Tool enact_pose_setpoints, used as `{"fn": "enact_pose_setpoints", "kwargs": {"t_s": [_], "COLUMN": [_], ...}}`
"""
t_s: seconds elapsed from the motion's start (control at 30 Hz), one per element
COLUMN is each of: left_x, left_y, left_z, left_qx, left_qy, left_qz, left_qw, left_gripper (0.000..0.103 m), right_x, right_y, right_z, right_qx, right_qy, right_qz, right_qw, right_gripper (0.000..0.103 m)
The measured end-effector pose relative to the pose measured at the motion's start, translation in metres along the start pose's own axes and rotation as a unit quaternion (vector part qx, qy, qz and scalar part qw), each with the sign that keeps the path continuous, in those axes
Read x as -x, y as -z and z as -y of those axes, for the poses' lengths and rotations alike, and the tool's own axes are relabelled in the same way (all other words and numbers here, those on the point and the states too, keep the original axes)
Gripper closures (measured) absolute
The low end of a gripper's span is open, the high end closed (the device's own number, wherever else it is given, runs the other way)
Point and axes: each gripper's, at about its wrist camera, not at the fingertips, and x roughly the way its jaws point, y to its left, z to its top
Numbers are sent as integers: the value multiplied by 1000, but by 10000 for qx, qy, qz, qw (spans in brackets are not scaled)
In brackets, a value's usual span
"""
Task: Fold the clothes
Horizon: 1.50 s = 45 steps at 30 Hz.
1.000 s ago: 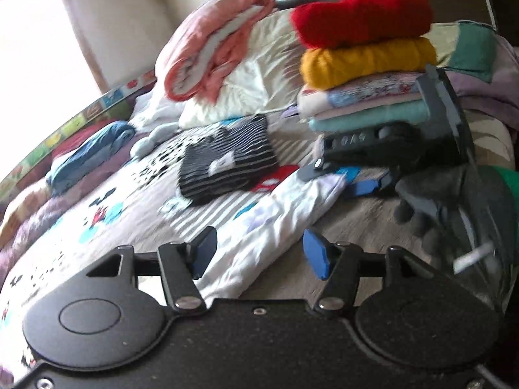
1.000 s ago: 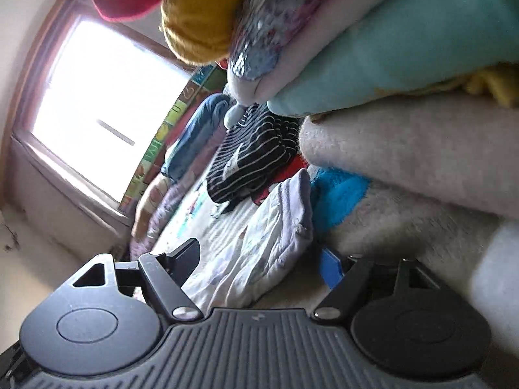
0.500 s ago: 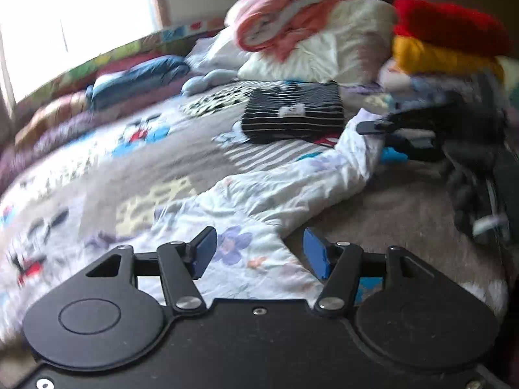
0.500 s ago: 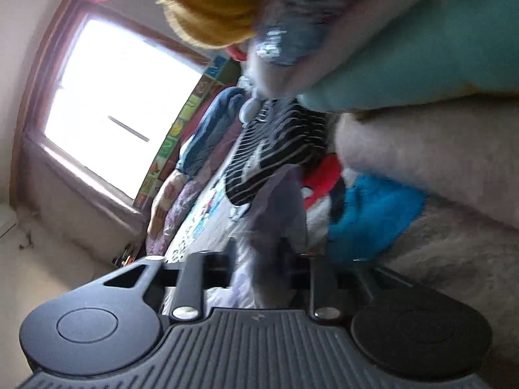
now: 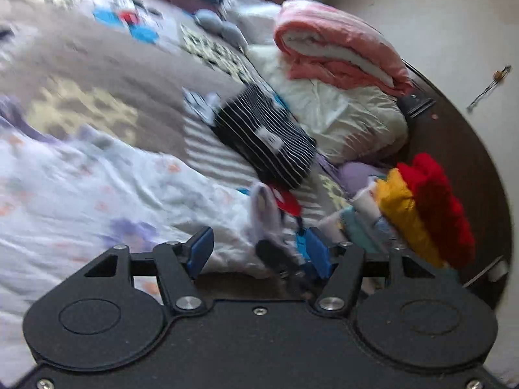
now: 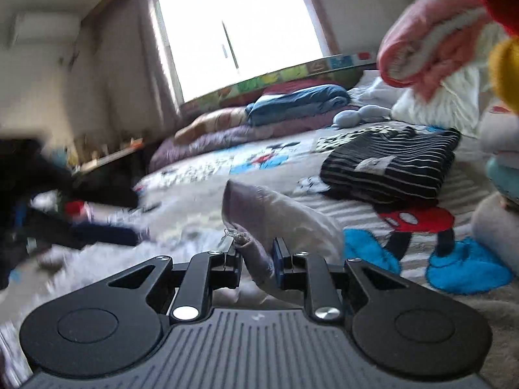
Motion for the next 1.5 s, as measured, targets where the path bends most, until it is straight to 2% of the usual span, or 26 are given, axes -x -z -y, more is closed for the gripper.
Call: {"fn": "enact_pose_setpoints", "kwargs": {"t_s": [0.13,0.23,0.3,0.33,0.37,0.4,0.5,0.67,0.73,0.83,1.03,1.27,1.5], "left_x": [-20,-18,-17,-16,-15,-14,-12,37,54,78,121,149,173], "left_y": [-2,-1,0,0,0,1,2,-6,-11,-20,-37,-46,-41], "left_z": [0,0,0,1,1,1,1,10,11,7,-14,-42,-69], "left_qx": [238,133,63,28,-7,-41,-146,-669,-795,-858,-805,-727,-464], "left_qy": [83,-68,-169,-220,-270,-321,-472,-594,-683,-823,-1105,-1426,-1493], "left_qz": [-82,-3,50,77,103,130,209,589,713,892,1139,1253,1403], "left_qw": [9996,9999,9998,9997,9996,9994,9986,9942,9919,9889,9840,9791,9777], "left_gripper": [41,44,75,96,96,97,97,97,97,97,97,97,97], "right_x": [3,-6,-7,-6,-7,-2,16,43,42,37,38,46,58], "right_y": [2,2,3,2,1,0,-4,-11,-11,-8,7,34,58], "right_z": [-9,-14,-19,-21,-20,-21,-19,5,12,15,-2,-35,-60], "right_qx": [258,436,550,623,649,659,653,-40,-263,-525,-678,-554,-608], "right_qy": [79,67,-93,-262,-468,-631,-912,-1034,-981,-962,-1372,-1414,-1243], "right_qz": [-11,-32,-66,-105,-119,-100,-36,432,394,193,-407,-1372,-1936], "right_qw": [9996,9990,9984,9977,9967,9958,9937,9937,9941,9938,9874,9788,9713], "right_gripper": [81,79,75,67,60,56,53,41,41,41,41,36,37]}}
